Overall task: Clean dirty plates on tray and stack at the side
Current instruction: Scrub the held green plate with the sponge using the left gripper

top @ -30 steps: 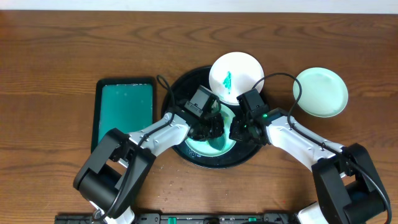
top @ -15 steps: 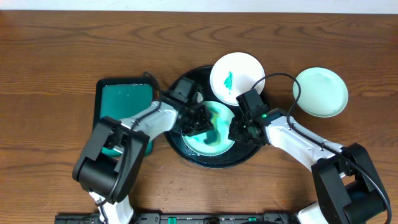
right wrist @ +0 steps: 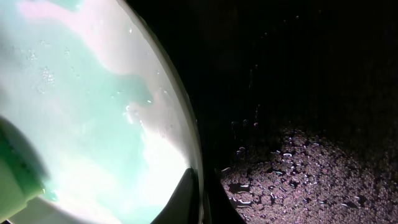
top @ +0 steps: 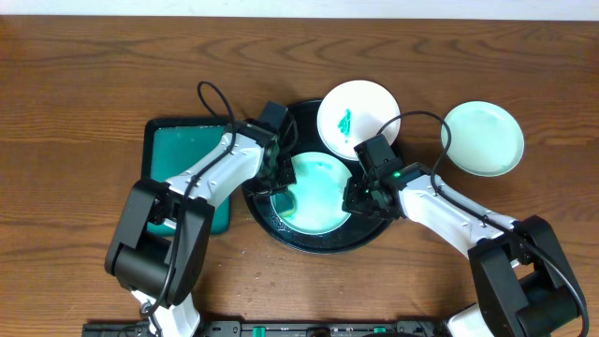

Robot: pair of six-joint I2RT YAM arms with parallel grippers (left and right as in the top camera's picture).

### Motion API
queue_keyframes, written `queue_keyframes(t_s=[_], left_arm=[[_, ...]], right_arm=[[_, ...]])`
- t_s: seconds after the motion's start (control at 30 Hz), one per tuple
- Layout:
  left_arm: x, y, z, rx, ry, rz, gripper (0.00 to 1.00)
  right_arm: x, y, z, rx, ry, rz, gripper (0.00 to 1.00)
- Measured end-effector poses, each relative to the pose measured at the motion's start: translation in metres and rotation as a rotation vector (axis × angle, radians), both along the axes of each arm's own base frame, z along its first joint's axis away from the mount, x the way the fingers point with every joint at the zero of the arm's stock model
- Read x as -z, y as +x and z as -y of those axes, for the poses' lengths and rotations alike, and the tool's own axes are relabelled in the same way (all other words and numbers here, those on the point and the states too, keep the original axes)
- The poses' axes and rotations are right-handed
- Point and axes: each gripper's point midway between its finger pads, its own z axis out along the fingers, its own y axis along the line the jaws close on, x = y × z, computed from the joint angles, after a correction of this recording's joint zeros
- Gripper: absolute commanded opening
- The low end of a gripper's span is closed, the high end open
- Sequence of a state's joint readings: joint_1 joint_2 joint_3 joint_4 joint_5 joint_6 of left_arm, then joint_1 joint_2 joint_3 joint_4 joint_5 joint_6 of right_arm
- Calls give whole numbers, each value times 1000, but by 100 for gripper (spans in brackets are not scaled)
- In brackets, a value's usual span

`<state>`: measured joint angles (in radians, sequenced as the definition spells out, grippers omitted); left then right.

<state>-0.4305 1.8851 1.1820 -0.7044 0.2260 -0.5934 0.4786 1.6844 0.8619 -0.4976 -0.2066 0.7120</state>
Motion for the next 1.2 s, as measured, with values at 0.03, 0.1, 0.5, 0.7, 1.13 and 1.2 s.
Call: queue_keyframes(t_s=[0.03, 0.1, 0.5, 0.7, 1.13, 1.2], left_arm=[[-2, -2, -2, 15, 31, -3, 7], [-4, -6, -4, 41, 67, -9, 7], [0, -10, -1, 169, 238, 62, 7], [9, -6, 3, 179, 261, 67, 7], [5, 32, 79, 143, -151, 147, 7], [4, 33, 88, 130, -206, 136, 7]], right_arm=[[0, 0, -1, -1, 1, -1, 2], [0, -1, -1, -1, 3, -2, 1], [0, -1, -2, -1, 4, -3, 2], [0, -1, -2, -2, 4, -4, 2], [1, -5, -2, -9, 2, -17, 2], [1, -5, -2, -8, -1, -16, 2]])
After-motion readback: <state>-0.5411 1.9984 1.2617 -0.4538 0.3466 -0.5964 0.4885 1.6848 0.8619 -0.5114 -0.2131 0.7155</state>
